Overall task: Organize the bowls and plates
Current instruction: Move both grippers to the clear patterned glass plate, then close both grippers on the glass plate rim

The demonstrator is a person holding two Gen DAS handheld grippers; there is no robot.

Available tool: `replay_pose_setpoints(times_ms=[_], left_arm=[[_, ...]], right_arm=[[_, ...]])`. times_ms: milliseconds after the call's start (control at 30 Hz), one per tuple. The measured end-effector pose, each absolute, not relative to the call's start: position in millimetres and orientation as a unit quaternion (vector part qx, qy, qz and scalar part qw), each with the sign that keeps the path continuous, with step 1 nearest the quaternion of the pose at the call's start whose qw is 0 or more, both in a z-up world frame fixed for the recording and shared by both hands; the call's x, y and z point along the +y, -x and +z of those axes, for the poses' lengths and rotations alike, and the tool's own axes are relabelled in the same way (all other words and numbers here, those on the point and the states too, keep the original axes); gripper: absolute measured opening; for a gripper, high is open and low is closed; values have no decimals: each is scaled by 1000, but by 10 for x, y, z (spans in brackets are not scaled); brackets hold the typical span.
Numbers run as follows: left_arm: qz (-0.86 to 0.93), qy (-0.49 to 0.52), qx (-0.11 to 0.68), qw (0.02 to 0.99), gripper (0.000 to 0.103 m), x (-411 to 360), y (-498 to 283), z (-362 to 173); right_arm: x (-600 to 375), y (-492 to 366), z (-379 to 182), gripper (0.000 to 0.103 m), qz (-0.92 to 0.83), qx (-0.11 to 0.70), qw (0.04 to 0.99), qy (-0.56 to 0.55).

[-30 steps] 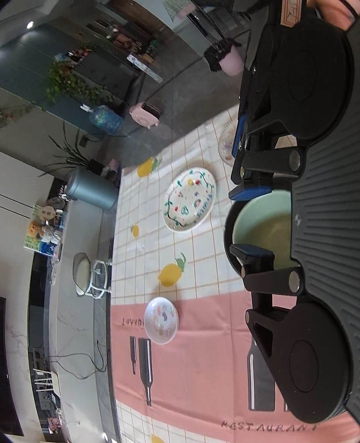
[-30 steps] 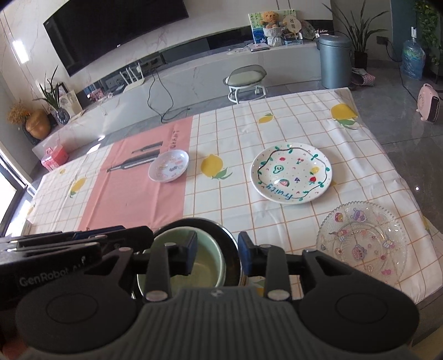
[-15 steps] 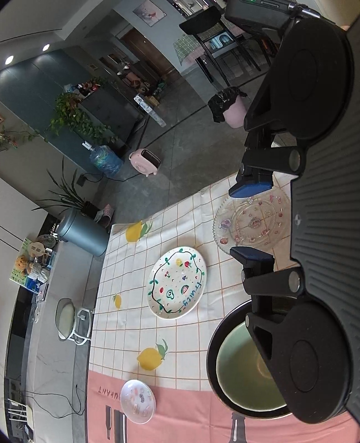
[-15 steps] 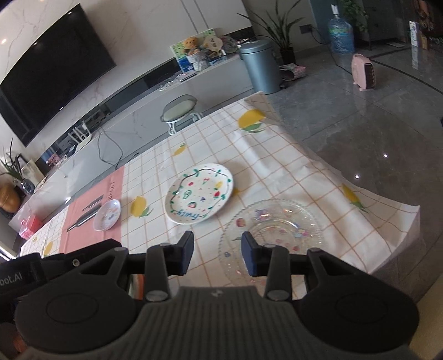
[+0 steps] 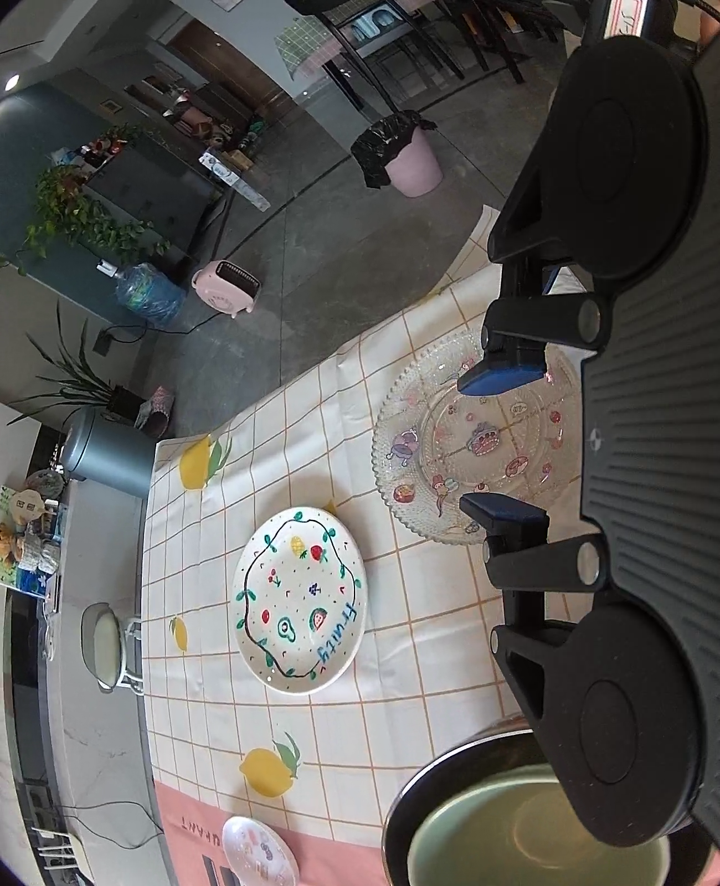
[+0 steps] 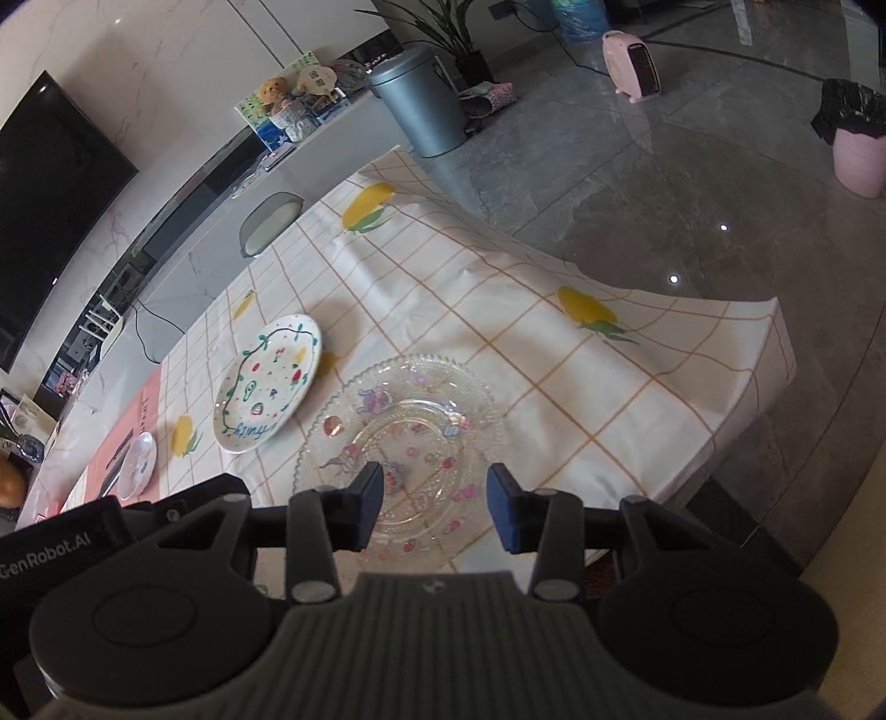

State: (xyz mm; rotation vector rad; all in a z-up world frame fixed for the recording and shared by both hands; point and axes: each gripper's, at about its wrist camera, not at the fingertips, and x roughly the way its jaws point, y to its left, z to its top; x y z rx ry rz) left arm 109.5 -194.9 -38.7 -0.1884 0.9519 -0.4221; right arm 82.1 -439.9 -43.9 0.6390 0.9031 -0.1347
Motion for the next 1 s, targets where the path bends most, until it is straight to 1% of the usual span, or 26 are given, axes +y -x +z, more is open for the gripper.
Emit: replay_pose_setpoints(times_ms=[300, 500, 667, 700, 733, 833, 867, 900, 933, 1000], left_arm=[[-173, 36, 423, 889, 44, -2052, -1162, -756], [-161, 27, 421, 892, 44, -2042, -1224, -908], [-160, 39, 444, 881, 44, -2038, -1302, -1016], [-160, 40, 441, 882, 39, -2039, -1299, -1019], [-164, 40, 442, 881, 37, -2039, -1302, -1019], [-162, 42, 444, 880, 34, -2042, -1310, -1017], [-163, 44, 445, 879, 30, -2037, -1314, -1017], [-165, 46, 446, 878, 26, -2032, -1317, -1016], [-168, 51, 449, 876, 24, -2019, -1321, -1018], [-181, 70, 455, 869, 20, -1989, -1322, -1026]], right_arm=[[-4562, -907, -707, 43, -61, 421, 849, -315], [-4551, -980, -806, 43, -51, 408, 860, -301], [-4578, -1032, -879, 42, -53, 403, 862, -302], [-4589, -1042, -892, 42, -53, 403, 862, -304], [-4597, -1047, -903, 42, -54, 403, 862, -304], [-4604, -1058, -914, 41, -50, 398, 865, -301], [-4607, -1065, -918, 41, -47, 398, 865, -302], [-4617, -1070, -924, 40, -45, 397, 865, -304], [-4630, -1074, -932, 36, -43, 397, 864, -307], [-4666, -1076, -952, 34, -38, 396, 862, -315]])
